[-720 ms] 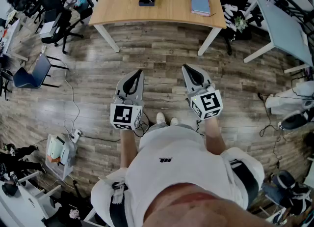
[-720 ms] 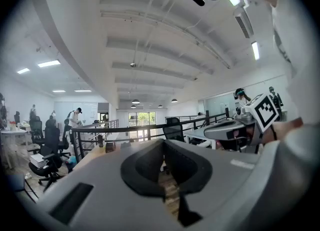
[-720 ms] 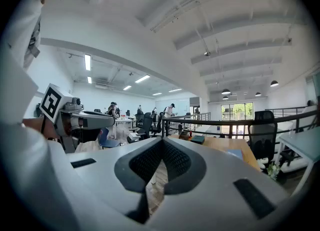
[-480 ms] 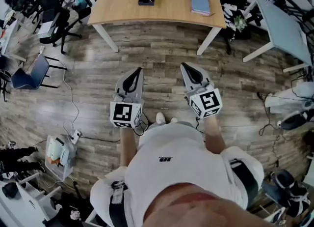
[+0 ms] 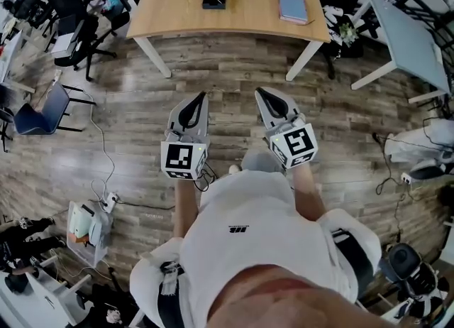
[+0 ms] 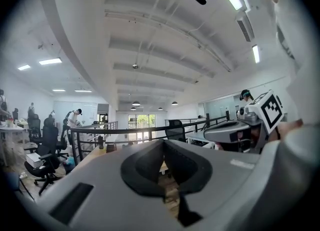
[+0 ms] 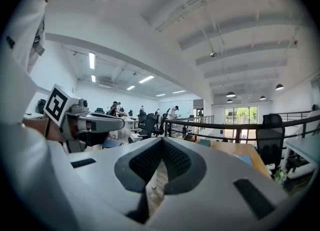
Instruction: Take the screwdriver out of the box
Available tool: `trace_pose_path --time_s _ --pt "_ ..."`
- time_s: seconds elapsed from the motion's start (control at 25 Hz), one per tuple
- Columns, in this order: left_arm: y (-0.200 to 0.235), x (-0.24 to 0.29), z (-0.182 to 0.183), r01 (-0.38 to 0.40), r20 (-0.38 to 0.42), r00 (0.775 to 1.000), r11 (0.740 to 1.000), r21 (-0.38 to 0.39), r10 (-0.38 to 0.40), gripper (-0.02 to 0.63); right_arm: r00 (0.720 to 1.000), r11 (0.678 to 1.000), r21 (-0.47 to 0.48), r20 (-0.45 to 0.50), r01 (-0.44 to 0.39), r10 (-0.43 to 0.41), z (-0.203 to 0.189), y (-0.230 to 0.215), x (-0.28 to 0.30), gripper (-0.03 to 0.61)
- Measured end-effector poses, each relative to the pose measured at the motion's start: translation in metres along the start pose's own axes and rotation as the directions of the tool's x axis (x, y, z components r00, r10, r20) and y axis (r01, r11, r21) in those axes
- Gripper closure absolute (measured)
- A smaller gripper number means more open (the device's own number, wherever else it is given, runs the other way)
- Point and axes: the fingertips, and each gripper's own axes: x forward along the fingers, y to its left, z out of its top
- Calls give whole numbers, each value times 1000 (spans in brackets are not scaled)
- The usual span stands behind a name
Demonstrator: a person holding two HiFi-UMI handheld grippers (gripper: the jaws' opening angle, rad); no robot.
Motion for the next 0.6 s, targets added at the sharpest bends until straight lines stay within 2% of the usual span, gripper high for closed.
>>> trace_pose_path --time_s 0.36,0.6 --pt "30 33 -6 4 -14 1000 1000 -9 -4 603 1000 1000 -5 -18 -8 8 -5 -16 42 583" --pt "57 77 -10 -18 -35 999 1000 -1 18 603 999 999 10 -9 -31 31 -7 -50 85 583"
